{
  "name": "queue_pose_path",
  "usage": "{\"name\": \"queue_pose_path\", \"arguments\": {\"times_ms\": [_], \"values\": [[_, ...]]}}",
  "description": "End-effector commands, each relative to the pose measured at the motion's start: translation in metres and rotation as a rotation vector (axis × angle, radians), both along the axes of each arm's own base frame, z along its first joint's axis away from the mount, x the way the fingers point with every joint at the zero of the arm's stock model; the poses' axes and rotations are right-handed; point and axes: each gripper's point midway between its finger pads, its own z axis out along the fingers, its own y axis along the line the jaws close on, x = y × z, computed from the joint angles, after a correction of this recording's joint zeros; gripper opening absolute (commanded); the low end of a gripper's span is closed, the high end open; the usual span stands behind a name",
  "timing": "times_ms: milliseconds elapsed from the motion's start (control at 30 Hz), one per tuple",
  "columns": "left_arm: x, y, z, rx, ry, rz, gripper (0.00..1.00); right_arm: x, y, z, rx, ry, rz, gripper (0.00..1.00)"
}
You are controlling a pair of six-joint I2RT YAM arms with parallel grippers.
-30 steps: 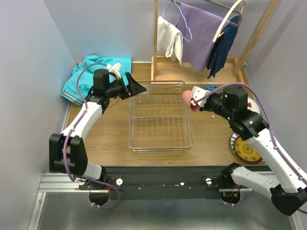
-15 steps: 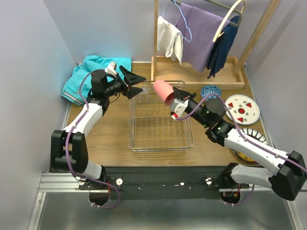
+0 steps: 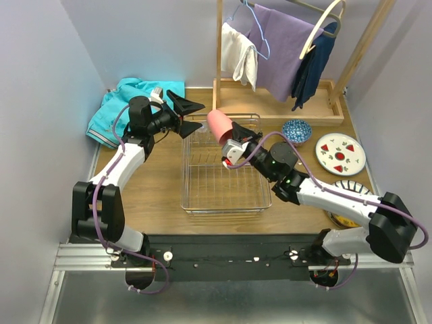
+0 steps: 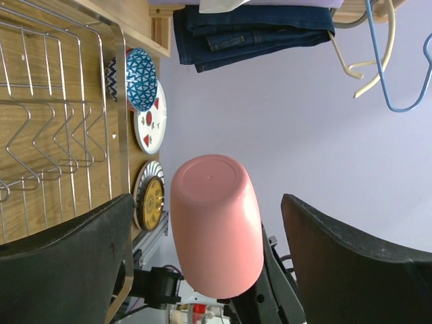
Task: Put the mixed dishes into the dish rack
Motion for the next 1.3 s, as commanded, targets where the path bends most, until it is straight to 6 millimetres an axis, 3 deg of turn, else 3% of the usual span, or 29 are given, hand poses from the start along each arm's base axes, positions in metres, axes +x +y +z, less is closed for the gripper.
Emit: {"name": "queue_pose_path", "arguments": {"times_ms": [0,433,633,1100,1267], "values": [[0.001,0.000,0.006,-0.022,0.012,0.011,0.98,0.006,0.003,0.032,0.095,-0.062,-0.048,0.01],[0.004,-0.001,-0.001,-0.014,0.017,0.021,0.98,0.003,0.029,0.025,0.102,-0.050,-0.020,0.00],[0.002,-0.002,0.002,-0.009,-0.005,0.012,0.87,0.007,0.034,0.018,0.095,-0.037,-0.026,0.00],[0.003,-0.007,0.007,0.001,-0.041,-0.005,0.81,0.018,0.046,0.009,0.094,-0.012,-0.040,0.00],[0.006,-0.007,0.012,0.004,-0.089,-0.005,0.71,0.018,0.047,0.004,0.070,-0.012,-0.036,0.00]]}}
